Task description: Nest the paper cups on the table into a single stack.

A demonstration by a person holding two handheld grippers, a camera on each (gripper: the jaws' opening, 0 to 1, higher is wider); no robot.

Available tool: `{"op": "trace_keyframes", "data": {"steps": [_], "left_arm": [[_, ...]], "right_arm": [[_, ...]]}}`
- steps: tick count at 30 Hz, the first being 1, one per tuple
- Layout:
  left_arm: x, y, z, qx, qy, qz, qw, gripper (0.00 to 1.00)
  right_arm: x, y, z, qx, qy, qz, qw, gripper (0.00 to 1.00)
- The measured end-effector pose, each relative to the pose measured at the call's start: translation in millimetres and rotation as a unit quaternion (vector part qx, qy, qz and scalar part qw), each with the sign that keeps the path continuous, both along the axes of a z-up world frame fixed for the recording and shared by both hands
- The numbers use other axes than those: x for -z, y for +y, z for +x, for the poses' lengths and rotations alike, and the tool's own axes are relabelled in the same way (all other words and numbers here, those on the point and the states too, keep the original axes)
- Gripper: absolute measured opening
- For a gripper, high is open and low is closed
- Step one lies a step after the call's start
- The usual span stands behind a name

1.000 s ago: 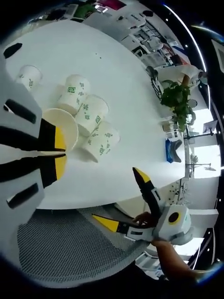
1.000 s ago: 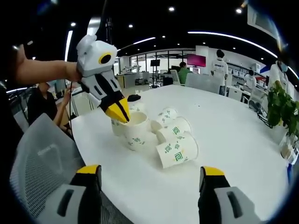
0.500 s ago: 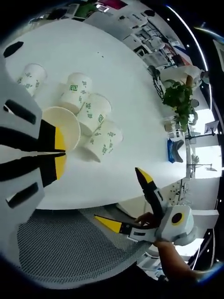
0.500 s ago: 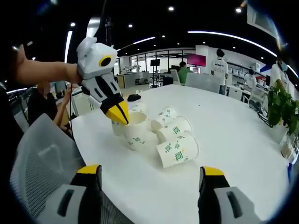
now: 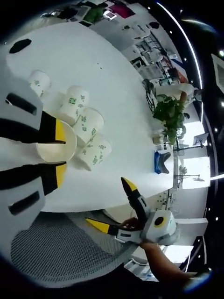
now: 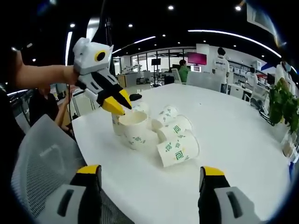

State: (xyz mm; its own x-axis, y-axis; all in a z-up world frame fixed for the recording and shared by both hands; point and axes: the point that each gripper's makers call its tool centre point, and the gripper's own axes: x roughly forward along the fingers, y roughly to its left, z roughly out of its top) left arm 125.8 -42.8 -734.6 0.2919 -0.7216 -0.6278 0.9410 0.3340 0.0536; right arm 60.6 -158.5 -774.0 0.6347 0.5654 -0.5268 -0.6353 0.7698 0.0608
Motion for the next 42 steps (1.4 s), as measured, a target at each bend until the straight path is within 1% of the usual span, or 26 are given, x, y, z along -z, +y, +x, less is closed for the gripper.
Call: {"op": "trace_keyframes", "data": {"steps": [3, 7, 10, 12, 20, 22, 26, 28, 33, 35, 38, 40, 42], "left_arm": [[-1.0, 11, -0.8, -0.018, 0.005, -0.012, 0.9998, 0.18], [-1.7, 22, -4.3, -0.035, 0.006, -0.028, 0.9990, 0.22], [-2.7, 29, -6.6, -0.051, -0.002, -0.030, 0.9982, 0.30], [-3.2, 35, -6.5, -0.060, -0.003, -0.036, 0.9975, 0.32], [-7.2, 58, -9.8, -0.110, -0.006, -0.065, 0.9918, 0.39], [-7.7, 61, -16.3, -0.123, -0.006, -0.073, 0.9897, 0.40], [-3.6, 69, -21.4, -0.133, -0.005, -0.073, 0.9883, 0.47], [-1.5, 73, -23.5, -0.141, -0.011, -0.071, 0.9874, 0.51], [-5.3, 79, -30.4, -0.165, -0.010, -0.086, 0.9824, 0.56], [-4.5, 82, -32.7, -0.175, -0.007, -0.092, 0.9802, 0.60], [-2.7, 89, -40.5, -0.193, 0.002, -0.107, 0.9753, 0.65], [-1.6, 94, -45.7, -0.202, 0.008, -0.116, 0.9725, 0.67], [-0.3, 98, -49.0, -0.207, 0.008, -0.117, 0.9714, 0.68]], "right_arm": [[-0.8, 0, 3, 0.002, 0.002, 0.005, 1.0000, 0.87], [-2.8, 2, 7, -0.008, 0.002, 0.002, 1.0000, 0.86], [-5.3, 1, 12, -0.014, -0.002, 0.002, 0.9999, 0.86], [-7.2, 1, 16, -0.018, -0.004, 0.002, 0.9998, 0.86], [-15.8, -4, 34, -0.027, -0.014, 0.006, 0.9995, 0.83], [-17.0, -6, 41, -0.029, -0.015, 0.008, 0.9994, 0.82], [-17.4, -7, 48, -0.036, -0.015, 0.008, 0.9992, 0.79], [-17.8, -6, 51, -0.044, -0.015, 0.008, 0.9989, 0.78], [-16.3, -3, 58, -0.062, -0.015, 0.004, 0.9980, 0.73], [-14.9, -4, 63, -0.068, -0.015, 0.000, 0.9976, 0.71], [-12.4, -7, 69, -0.076, -0.015, -0.003, 0.9970, 0.69], [-11.2, -8, 71, -0.077, -0.012, -0.002, 0.9969, 0.67], [-9.6, -8, 74, -0.080, -0.009, -0.001, 0.9967, 0.66]]}}
